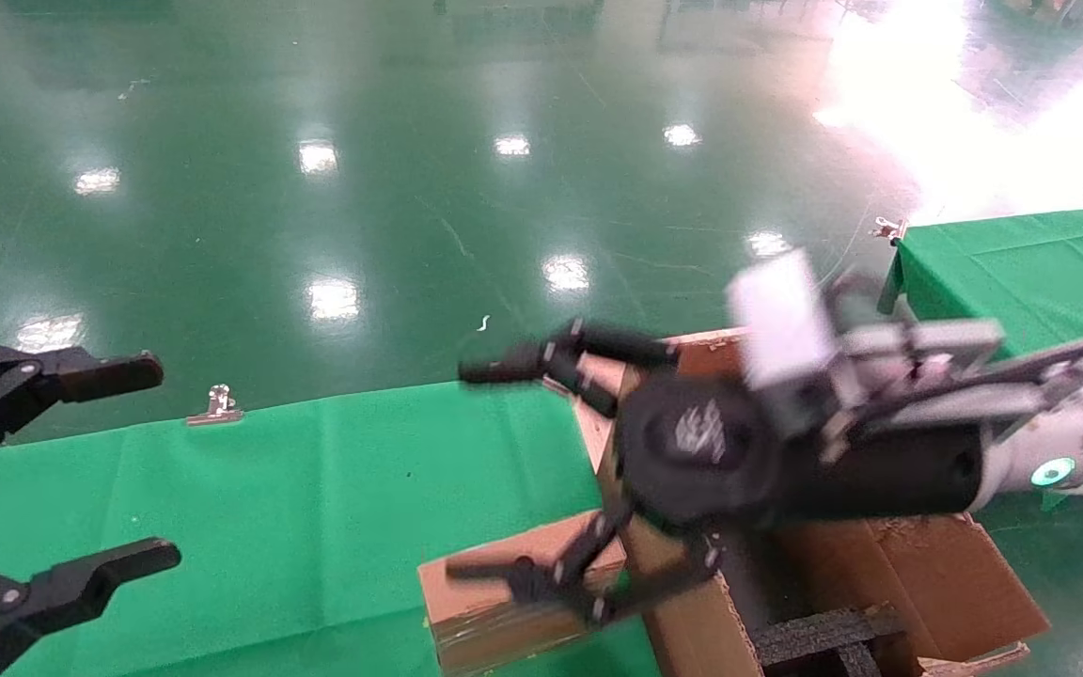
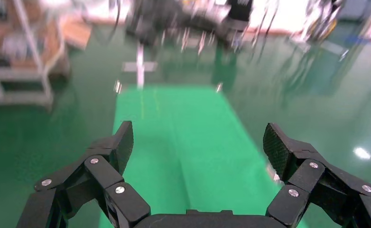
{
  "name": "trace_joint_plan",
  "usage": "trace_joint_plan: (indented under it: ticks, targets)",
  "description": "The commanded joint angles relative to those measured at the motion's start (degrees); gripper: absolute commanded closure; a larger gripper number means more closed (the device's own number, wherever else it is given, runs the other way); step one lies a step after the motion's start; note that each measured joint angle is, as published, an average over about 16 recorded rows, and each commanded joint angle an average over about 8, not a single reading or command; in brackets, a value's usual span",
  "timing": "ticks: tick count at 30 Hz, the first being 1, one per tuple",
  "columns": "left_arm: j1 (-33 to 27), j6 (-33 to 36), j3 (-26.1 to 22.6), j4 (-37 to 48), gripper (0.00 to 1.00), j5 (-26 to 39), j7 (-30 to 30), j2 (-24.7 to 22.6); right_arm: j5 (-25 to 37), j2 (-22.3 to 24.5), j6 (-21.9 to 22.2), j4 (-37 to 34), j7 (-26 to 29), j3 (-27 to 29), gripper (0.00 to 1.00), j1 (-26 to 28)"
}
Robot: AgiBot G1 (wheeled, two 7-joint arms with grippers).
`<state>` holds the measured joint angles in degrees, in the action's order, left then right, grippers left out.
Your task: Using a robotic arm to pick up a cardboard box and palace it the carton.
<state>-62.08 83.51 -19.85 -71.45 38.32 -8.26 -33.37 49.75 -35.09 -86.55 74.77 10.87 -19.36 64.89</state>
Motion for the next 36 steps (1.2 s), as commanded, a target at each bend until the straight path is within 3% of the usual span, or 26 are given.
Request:
trace_joint_plan:
  ticks: [1, 12, 27, 28, 30, 31, 35, 36]
  targets:
    - [0.0, 0.0, 0.0, 0.0, 1.0, 0.0, 0.0, 0.0, 2.69, 0.26, -0.25, 0.64, -0.05, -0.98, 0.0, 1.02]
    - [0.0, 0.0, 0.0, 0.0, 1.0, 0.0, 0.0, 0.0, 21.82, -5.19, -2.58, 0.6, 0.63, -11.38, 0.0, 10.55]
    - [0.0, 0.0, -0.01, 0.0, 1.0, -0.01, 0.0, 0.0, 39.56, -13.39, -2.95, -1.17, -1.51, -23.73, 0.0, 19.06]
    - [0.0, 0.0, -0.01, 0.0, 0.95, -0.01, 0.0, 0.0, 40.42, -13.74, -2.92, -1.11, -1.68, -24.37, 0.0, 19.49]
    - [0.0, 0.0, -0.01, 0.0, 0.7, -0.01, 0.0, 0.0, 41.83, -14.33, -2.91, -0.94, -2.1, -25.52, 0.0, 20.28]
    - [0.0, 0.0, -0.01, 0.0, 0.57, -0.01, 0.0, 0.0, 42.35, -14.57, -2.85, -0.86, -2.28, -26.0, 0.07, 20.6]
    - [0.0, -0.01, -0.01, 0.01, 0.07, 0.0, 0.01, 0.01, 43.61, -15.3, -2.67, -0.82, -2.67, -27.38, 0.54, 21.46]
    - [0.0, -0.01, -0.01, 0.01, 0.0, 0.0, 0.01, 0.01, 43.78, -15.45, -2.65, -0.87, -2.73, -27.63, 0.67, 21.6]
